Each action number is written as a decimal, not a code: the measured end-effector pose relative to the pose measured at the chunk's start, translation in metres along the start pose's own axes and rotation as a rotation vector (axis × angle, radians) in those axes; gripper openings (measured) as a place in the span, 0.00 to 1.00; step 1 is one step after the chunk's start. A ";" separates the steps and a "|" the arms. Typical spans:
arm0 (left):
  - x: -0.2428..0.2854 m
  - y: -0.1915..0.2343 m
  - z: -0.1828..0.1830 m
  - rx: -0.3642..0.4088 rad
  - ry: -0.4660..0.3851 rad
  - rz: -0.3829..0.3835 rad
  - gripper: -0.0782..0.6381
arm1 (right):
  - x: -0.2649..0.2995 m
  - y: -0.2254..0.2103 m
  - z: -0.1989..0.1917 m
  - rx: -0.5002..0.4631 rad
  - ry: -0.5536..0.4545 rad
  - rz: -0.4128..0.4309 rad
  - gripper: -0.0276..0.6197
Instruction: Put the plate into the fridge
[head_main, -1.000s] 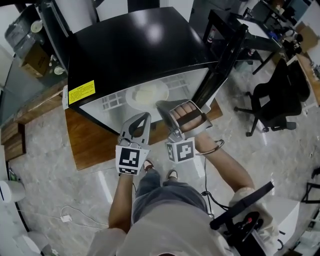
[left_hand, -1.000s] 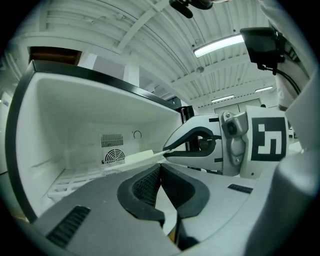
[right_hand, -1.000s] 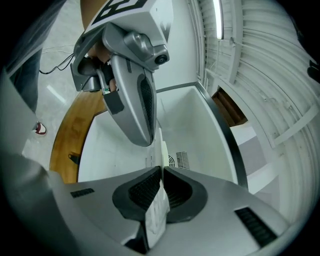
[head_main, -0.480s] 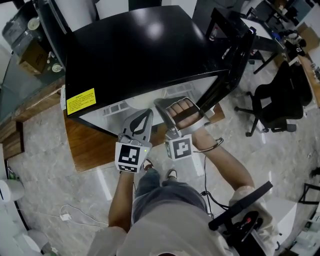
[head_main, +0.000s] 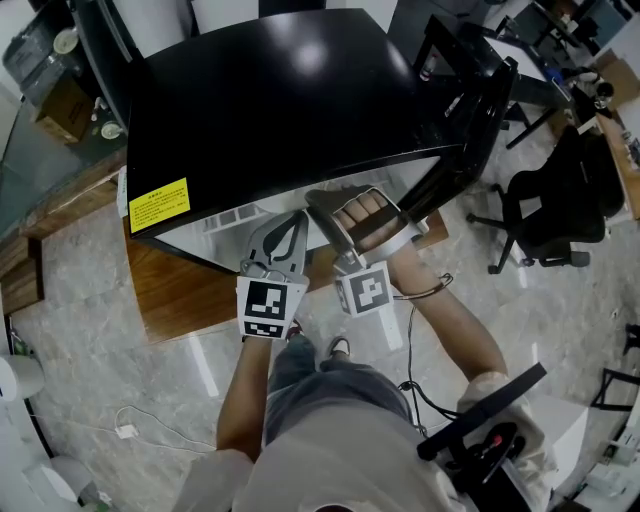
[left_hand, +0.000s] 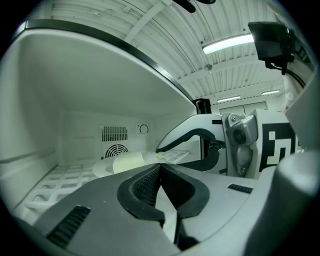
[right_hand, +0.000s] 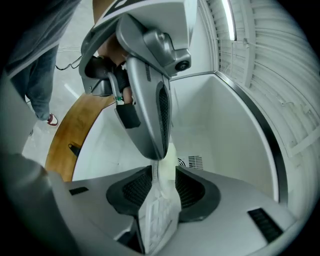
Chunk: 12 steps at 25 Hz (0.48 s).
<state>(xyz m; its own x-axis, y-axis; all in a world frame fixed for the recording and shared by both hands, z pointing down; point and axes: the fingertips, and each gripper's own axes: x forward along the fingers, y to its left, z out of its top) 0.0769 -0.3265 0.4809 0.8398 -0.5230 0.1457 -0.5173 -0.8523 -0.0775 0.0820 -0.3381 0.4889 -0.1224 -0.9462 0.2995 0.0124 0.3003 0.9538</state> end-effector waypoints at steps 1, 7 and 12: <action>0.001 0.002 0.000 -0.009 0.000 0.006 0.13 | -0.001 -0.001 -0.001 0.001 -0.002 0.002 0.25; 0.005 0.014 -0.001 -0.034 0.006 0.035 0.13 | -0.016 -0.017 -0.016 0.428 -0.004 -0.035 0.10; 0.007 0.019 0.002 -0.066 0.006 0.034 0.13 | -0.005 -0.018 -0.011 0.800 -0.032 0.076 0.09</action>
<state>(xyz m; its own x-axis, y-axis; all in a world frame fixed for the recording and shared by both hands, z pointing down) 0.0735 -0.3461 0.4782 0.8206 -0.5515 0.1500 -0.5555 -0.8313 -0.0175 0.0931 -0.3403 0.4704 -0.1779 -0.9195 0.3506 -0.6919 0.3703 0.6199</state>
